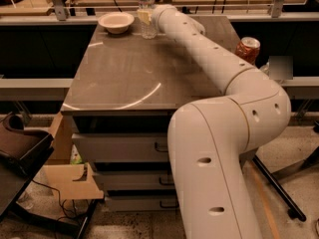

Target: Move water bottle near paper bowl

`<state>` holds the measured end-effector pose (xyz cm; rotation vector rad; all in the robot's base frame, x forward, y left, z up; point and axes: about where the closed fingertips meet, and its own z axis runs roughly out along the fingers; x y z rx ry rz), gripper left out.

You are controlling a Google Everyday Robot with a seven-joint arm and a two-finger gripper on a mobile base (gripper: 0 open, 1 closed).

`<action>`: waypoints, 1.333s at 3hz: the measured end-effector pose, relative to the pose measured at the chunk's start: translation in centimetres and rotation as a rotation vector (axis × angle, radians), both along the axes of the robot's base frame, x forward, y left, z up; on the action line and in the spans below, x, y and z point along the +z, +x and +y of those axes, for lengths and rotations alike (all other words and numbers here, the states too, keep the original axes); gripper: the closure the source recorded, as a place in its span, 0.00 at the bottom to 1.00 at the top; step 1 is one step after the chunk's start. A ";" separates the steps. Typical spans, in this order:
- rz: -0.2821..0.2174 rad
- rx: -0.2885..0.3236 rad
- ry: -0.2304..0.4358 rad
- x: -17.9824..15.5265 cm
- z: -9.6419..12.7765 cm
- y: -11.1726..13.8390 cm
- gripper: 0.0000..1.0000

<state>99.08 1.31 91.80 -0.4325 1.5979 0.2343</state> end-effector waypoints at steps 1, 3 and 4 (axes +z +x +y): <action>0.001 0.001 0.002 -0.1 0.0 0.0 1.00; 0.003 0.005 0.002 -0.3 0.4 0.0 0.58; 0.004 0.005 0.002 -0.2 0.4 0.0 0.35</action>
Offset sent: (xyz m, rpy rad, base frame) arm -0.0001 0.0003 -0.0006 0.0019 0.0010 0.0008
